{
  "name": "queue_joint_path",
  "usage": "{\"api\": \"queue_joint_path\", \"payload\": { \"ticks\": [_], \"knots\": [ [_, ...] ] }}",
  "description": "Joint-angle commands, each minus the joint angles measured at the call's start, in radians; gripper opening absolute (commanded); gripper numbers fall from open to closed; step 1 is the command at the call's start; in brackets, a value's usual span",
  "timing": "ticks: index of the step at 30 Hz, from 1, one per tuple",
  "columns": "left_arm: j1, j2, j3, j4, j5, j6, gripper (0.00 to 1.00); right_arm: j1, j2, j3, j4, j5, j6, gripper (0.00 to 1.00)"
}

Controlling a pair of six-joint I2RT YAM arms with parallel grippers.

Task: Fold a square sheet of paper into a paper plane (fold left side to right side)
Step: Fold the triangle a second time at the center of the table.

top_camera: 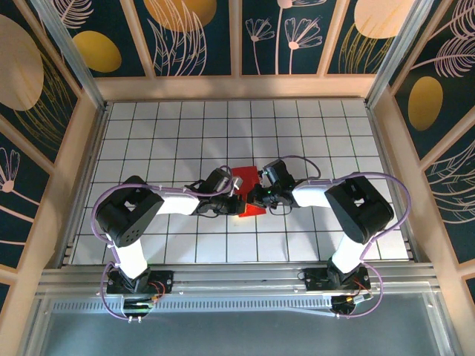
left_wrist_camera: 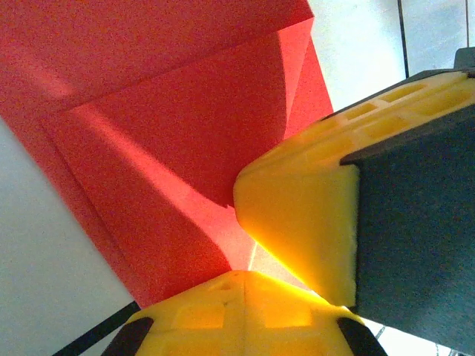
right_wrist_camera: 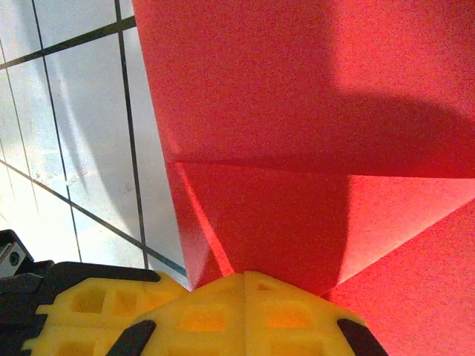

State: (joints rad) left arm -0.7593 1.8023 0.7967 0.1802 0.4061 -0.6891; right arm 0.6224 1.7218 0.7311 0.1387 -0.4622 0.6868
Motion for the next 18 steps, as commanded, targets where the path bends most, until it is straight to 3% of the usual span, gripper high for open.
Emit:
{"api": "queue_joint_path", "payload": {
  "ticks": [1,13,18],
  "knots": [
    [-0.005,0.019,-0.011,-0.117,-0.070,-0.001,0.00,0.000,0.039,-0.018,-0.034,0.045,-0.024,0.00],
    [-0.005,0.022,-0.033,-0.139,-0.085,0.003,0.00,-0.070,0.046,0.013,-0.077,0.062,-0.104,0.00],
    [-0.005,0.016,-0.040,-0.137,-0.089,0.004,0.00,-0.147,0.063,0.032,-0.089,0.062,-0.138,0.00]
  ]
}}
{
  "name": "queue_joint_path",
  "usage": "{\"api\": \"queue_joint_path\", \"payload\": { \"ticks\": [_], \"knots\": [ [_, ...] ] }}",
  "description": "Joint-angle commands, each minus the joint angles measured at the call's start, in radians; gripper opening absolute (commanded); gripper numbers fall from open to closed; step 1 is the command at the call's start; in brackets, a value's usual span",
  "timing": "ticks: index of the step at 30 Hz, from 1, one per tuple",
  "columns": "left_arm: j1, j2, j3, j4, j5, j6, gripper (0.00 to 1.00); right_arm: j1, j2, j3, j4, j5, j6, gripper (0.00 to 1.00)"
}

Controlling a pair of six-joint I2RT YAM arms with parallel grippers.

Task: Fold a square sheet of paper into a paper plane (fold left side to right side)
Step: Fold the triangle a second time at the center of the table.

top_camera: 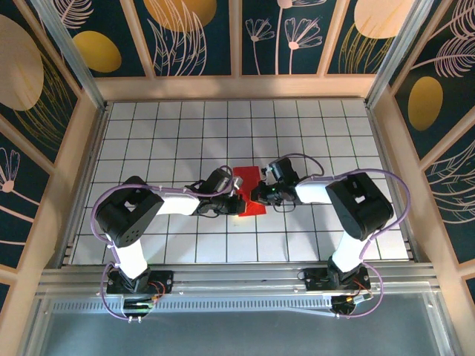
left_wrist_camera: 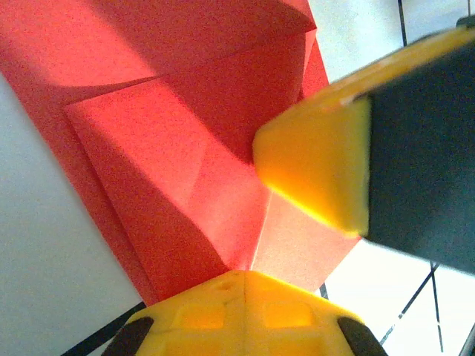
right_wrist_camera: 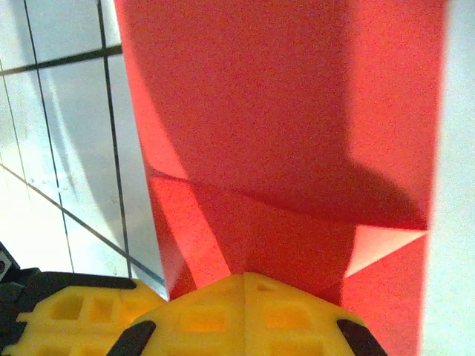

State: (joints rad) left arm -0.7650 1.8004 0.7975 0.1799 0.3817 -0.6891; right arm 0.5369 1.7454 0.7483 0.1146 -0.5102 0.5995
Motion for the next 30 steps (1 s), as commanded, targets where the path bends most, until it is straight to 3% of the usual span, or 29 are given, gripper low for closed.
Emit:
{"api": "queue_joint_path", "payload": {
  "ticks": [1,19,30],
  "knots": [
    [0.001,0.018,-0.041,-0.137,-0.064,0.006,0.00,-0.072,0.045,0.021,-0.070,0.109,-0.058,0.00],
    [0.001,0.001,-0.045,-0.089,-0.020,-0.007,0.00,-0.149,0.100,0.055,-0.083,0.062,-0.106,0.00],
    [0.004,0.020,0.112,-0.072,0.074,0.006,0.00,-0.139,0.105,0.039,-0.105,-0.003,-0.110,0.00]
  ]
}}
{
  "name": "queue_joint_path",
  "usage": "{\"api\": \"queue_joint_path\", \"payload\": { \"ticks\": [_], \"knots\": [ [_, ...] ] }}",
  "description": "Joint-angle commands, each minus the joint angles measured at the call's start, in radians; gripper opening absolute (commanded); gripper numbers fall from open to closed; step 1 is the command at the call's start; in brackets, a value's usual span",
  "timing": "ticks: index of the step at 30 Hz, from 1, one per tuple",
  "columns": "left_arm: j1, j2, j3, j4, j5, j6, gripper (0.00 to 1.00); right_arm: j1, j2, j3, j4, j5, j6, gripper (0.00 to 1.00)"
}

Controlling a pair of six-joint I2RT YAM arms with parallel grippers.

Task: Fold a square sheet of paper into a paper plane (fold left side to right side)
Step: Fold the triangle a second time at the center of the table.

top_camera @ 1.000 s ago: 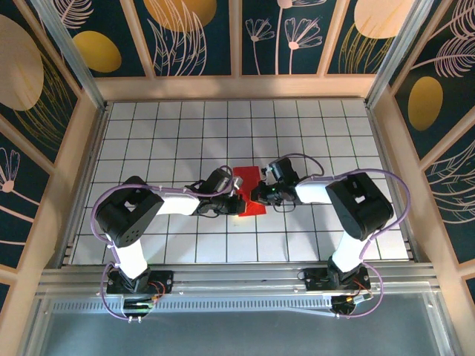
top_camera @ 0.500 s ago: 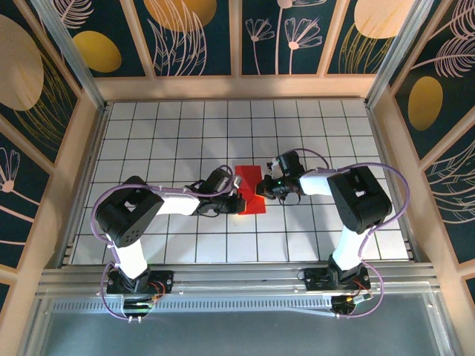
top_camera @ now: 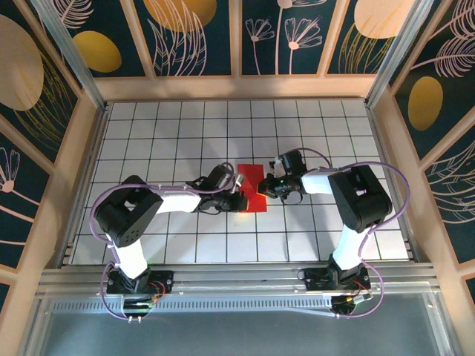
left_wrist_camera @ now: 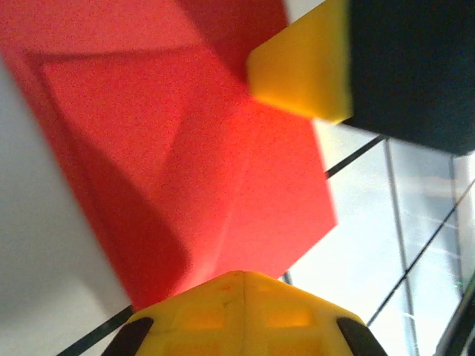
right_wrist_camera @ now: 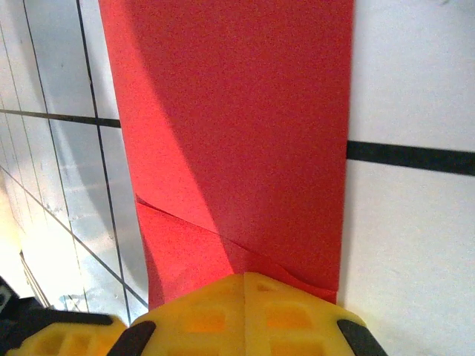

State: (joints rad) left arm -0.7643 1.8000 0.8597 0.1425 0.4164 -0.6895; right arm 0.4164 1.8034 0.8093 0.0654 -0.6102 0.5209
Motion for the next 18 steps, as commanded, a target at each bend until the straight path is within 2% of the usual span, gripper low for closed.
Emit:
{"api": "queue_joint_path", "payload": {
  "ticks": [1,13,18],
  "knots": [
    [0.005,0.032,0.062,-0.038,0.041,0.009,0.00,-0.017,0.047,-0.023,-0.059,0.096,-0.031,0.00],
    [0.005,0.130,0.166,-0.022,0.027,0.023,0.00,0.003,0.047,-0.024,-0.056,0.086,-0.021,0.00],
    [0.005,0.155,0.158,-0.040,0.009,0.032,0.00,0.006,0.043,-0.022,-0.061,0.090,-0.021,0.00]
  ]
}}
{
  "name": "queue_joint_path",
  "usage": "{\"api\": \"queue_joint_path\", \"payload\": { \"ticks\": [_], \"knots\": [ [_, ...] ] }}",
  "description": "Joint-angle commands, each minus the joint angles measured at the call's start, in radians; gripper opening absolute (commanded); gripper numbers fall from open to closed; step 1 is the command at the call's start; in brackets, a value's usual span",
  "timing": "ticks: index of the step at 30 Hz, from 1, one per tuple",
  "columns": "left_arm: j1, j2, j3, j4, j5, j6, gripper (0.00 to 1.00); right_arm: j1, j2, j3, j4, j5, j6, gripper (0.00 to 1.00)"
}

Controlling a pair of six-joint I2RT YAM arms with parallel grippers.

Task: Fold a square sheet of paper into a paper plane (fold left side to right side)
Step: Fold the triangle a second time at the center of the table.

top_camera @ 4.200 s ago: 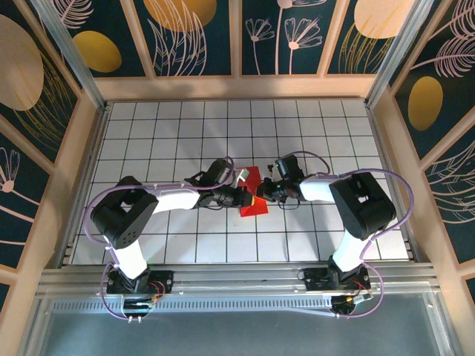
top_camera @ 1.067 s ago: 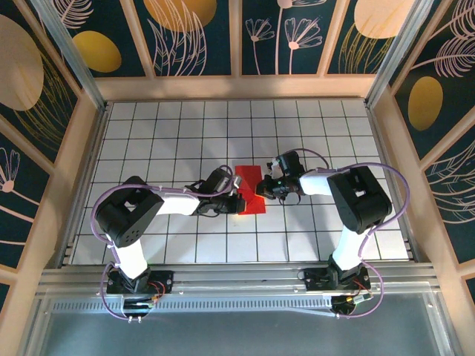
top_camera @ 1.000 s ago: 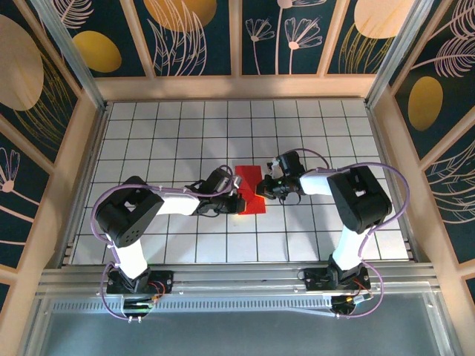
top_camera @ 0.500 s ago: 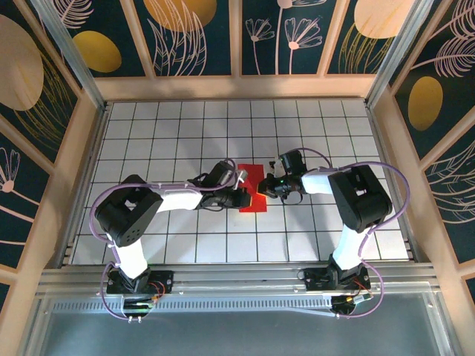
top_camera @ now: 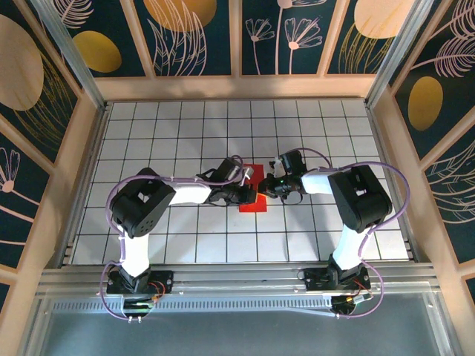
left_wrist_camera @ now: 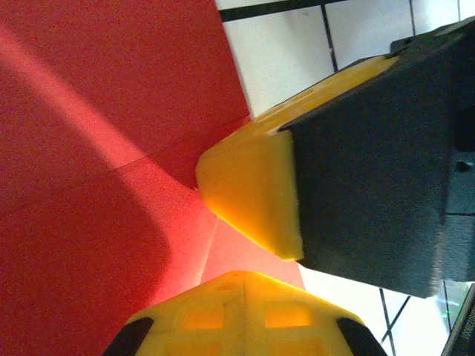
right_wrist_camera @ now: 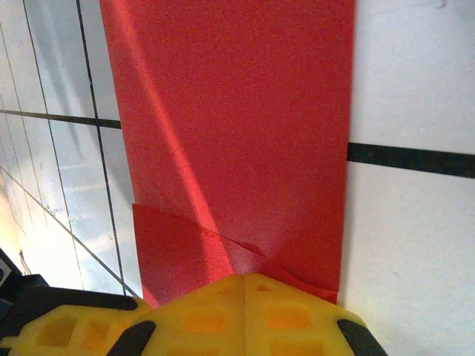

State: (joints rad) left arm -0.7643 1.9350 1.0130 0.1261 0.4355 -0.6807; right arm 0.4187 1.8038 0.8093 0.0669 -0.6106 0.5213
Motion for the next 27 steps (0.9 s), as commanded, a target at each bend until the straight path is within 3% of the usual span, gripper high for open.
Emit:
{"api": "queue_joint_path", "payload": {
  "ticks": [1,16,22,23,27],
  "knots": [
    [0.006,0.019,-0.006,-0.024,-0.011,0.024,0.00,0.004,0.042,-0.022,-0.065,0.093,-0.023,0.00],
    [0.006,-0.070,-0.180,-0.007,0.020,0.006,0.00,0.008,0.033,0.013,-0.097,0.097,-0.041,0.00],
    [0.027,-0.179,-0.212,0.027,0.043,-0.012,0.00,0.021,-0.022,0.062,-0.082,0.062,-0.035,0.00],
    [0.039,-0.200,-0.212,0.028,0.044,-0.015,0.03,0.021,-0.041,0.066,-0.071,0.061,-0.031,0.01],
    [0.090,-0.274,-0.198,0.010,0.036,0.003,0.17,0.018,-0.140,0.066,-0.041,0.112,-0.026,0.26]
  ]
}}
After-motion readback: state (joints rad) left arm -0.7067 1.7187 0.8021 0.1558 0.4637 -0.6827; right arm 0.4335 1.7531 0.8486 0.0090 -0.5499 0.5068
